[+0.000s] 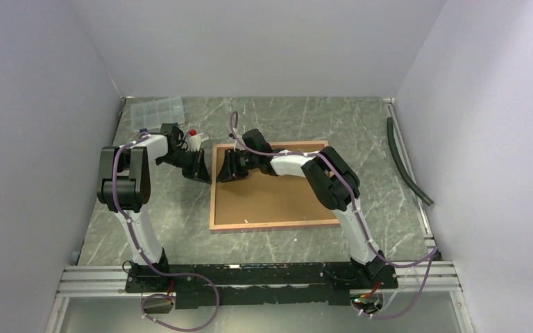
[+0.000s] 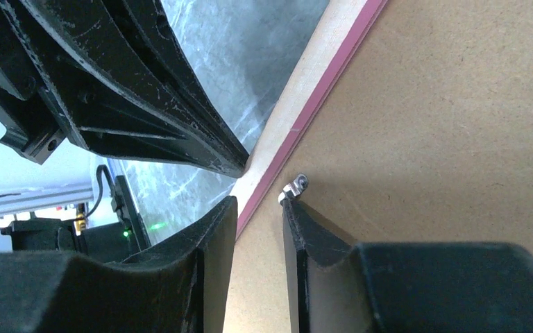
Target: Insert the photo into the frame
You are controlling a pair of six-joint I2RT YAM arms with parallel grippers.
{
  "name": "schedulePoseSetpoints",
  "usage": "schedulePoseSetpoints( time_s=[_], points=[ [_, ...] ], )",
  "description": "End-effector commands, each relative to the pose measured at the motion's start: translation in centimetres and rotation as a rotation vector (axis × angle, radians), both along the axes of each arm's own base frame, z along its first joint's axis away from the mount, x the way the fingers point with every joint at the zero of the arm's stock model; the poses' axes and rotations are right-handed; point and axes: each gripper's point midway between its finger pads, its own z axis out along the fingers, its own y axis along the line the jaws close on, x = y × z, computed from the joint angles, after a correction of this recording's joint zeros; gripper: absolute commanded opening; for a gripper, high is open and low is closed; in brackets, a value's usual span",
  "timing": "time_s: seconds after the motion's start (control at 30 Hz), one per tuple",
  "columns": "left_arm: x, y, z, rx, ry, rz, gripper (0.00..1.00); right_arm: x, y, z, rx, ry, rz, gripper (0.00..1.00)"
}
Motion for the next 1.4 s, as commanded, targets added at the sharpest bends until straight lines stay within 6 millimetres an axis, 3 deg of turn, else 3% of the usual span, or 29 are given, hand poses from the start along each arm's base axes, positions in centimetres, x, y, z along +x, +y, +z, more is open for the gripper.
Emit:
schedulePoseSetpoints(
  time_s=[0.0, 1.03, 1.13, 1.23, 1.37],
  points=[
    [-0.4, 0.5, -1.7, 0.076, 0.033, 0.004, 0.03, 1.6, 0.9, -0.2, 0.011, -0.050, -0.047, 0.35],
    [-0.5, 0.6, -1.8, 0.079, 0.037, -0.002, 0.03, 2.4, 1.7, -0.7, 0.030, -0.040, -0.124, 0.32],
    [-0.3, 0.7, -1.4, 0.082, 0.033, -0.004, 0.03, 1.9, 1.8, 0.8, 0.056, -0.042, -0.094, 0.34],
    [0.0, 1.0, -0.7, 0.079, 0.025, -0.002, 0.03, 1.8, 1.0, 3.8, 0.095, -0.058, -0.082, 0.40],
    [1.0, 2.2, 1.1, 0.065, -0.002, 0.021, 0.03, 3.1, -2.4, 8.1, 0.123, -0.107, -0.138, 0.61]
  ],
)
